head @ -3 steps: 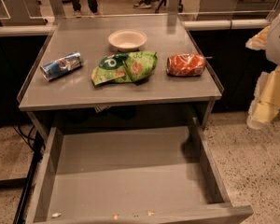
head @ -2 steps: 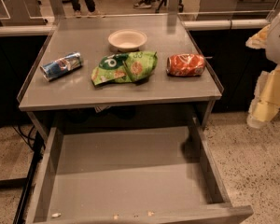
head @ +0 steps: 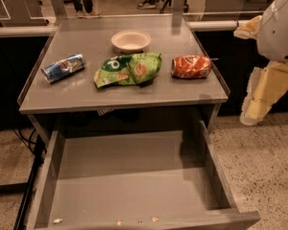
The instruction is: Place green rice chip bag into top drawer
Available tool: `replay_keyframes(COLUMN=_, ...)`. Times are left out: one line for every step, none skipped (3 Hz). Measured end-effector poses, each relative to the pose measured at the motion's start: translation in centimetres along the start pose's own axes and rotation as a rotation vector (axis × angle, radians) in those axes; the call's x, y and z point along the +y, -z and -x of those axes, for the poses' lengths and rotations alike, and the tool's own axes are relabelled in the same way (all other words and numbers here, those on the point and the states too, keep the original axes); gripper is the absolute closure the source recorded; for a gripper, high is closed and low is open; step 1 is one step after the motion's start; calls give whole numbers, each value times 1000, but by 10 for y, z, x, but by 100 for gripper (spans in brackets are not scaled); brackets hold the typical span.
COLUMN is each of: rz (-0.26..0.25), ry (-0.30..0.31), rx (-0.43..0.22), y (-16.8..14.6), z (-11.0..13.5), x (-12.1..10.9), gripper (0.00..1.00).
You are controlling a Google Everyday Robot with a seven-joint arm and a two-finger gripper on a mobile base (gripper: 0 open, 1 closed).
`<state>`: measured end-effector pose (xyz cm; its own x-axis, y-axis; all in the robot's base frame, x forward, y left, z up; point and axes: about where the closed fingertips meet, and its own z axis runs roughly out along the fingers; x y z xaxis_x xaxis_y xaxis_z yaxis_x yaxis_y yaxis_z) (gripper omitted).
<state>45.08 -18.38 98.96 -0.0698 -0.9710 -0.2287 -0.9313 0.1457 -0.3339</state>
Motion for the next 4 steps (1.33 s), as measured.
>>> replay_keyframes(rz=-27, ry=36, rx=-111, y=-2, z=31, x=-1, gripper=0)
replay_keyframes(rz=-27, ry=36, rx=-111, y=-2, z=31, x=-2, gripper=0)
replay_keyframes(rz=-48, ry=69, rx=-106, y=-17, z=46, x=-19, gripper=0)
replay_keyframes(rz=-71, ry=98, rx=-134, y=-43, z=70, x=-42, gripper=0)
